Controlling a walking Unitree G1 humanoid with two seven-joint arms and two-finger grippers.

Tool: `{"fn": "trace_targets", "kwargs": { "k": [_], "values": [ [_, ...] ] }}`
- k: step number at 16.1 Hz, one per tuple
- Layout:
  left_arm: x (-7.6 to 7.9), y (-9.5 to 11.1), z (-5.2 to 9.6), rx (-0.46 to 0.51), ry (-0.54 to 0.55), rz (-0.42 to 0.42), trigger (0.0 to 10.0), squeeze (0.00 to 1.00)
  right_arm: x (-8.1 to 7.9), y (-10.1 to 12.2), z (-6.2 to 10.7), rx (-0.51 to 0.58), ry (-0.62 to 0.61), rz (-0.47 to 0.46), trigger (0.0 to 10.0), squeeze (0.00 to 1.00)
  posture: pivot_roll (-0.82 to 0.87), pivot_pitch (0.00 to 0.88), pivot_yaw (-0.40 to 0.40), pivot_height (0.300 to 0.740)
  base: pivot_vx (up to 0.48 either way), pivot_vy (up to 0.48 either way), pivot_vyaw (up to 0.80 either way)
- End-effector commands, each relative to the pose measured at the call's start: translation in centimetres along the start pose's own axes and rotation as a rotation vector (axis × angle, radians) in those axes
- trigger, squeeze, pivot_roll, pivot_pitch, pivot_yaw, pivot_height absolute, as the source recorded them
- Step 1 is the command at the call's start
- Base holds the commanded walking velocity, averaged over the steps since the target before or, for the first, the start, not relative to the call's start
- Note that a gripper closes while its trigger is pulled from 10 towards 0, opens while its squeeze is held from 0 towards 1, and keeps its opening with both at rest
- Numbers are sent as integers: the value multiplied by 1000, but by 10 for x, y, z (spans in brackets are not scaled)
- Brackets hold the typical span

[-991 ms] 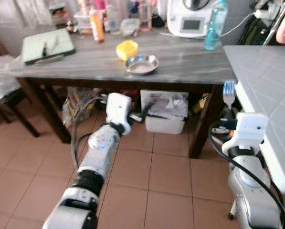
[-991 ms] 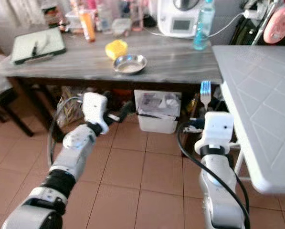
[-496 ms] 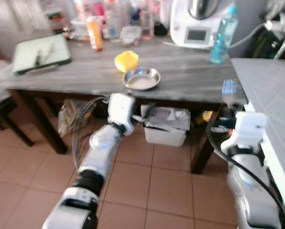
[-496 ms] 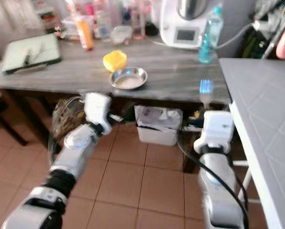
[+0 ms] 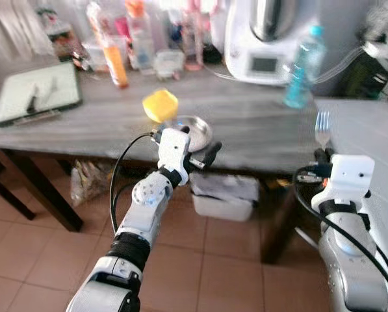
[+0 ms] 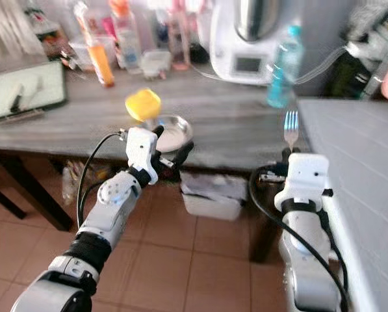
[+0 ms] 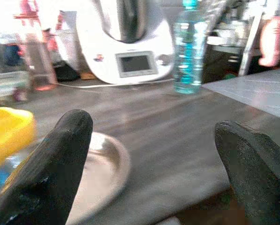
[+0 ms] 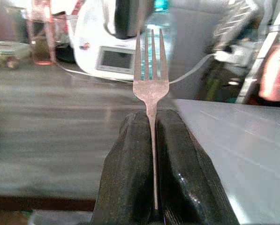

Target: Setting the table

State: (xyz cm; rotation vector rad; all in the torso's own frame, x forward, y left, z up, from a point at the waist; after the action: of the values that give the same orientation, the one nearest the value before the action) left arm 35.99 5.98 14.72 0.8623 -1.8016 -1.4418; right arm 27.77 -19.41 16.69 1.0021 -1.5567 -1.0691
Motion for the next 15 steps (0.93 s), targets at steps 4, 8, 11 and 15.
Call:
{"fn": "trace_targets", "kwargs": {
  "k": [4,8,11,15],
  "values": [
    [-7,3,1,-8,9,-20,10000,0,-5,5,-1,22,12,-11,10000,0,26,86,57,740,480,0,0],
    [-9,3,1,-11,12,-23,10000,0,-6,4,-1,19,15,-13,10000,0,28,86,57,740,480,0,0],
    [-11,10,6,22,-18,0,10000,0,-7,4,-2,20,16,-11,10000,0,28,85,56,740,160,0,0],
    [-22,24,20,25,-78,-52,10000,0,-5,2,1,10,14,-6,10000,0,29,92,53,740,0,0,0]
  ]
}}
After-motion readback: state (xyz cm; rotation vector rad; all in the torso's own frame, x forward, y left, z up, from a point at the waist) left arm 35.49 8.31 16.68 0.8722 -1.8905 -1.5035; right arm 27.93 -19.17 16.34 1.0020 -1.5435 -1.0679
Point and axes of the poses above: a point about 5 cm out from each wrist's last joint towards the gripper, its own z axis pointing back from the gripper into the wrist, its own y axis along the axis of the wrist's last joint, x = y × z, the point moved 1 cm from there along -z, pointing out of the wrist towards the gripper, and after that the axes turned 8 degrees about z, right-handed, at the moved point
